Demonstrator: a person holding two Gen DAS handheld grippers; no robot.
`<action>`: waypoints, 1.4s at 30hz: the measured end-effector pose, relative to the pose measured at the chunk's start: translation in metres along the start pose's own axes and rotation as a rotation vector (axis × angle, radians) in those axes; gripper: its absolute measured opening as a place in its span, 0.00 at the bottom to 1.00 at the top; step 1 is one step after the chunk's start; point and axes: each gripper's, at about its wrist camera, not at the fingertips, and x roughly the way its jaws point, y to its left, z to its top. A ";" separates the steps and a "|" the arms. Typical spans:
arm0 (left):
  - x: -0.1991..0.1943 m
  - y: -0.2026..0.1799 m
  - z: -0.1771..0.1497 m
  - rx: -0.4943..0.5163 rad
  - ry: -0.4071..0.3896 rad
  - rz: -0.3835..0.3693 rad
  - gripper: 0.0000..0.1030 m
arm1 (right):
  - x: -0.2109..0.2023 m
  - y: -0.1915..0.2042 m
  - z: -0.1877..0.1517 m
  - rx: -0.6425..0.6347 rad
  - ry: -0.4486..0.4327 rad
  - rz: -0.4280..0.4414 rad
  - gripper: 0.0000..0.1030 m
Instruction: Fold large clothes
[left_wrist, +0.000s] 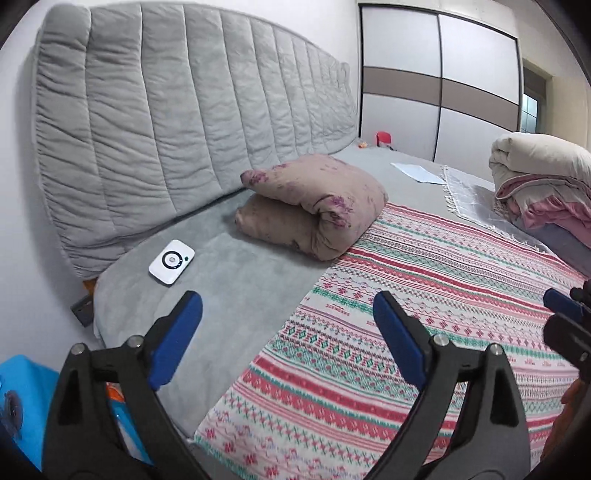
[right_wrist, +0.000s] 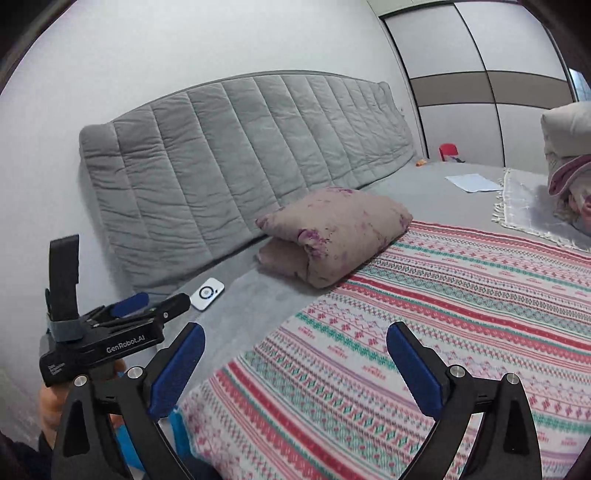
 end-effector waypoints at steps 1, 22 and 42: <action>-0.004 -0.002 -0.004 0.007 -0.004 0.011 0.92 | -0.005 0.001 -0.006 0.002 -0.007 0.001 0.97; -0.054 -0.032 -0.044 0.065 -0.072 0.167 0.99 | -0.015 0.003 -0.054 -0.036 0.022 -0.047 0.98; -0.059 -0.008 -0.043 -0.033 -0.091 0.149 1.00 | -0.023 0.011 -0.056 -0.054 -0.016 -0.143 1.00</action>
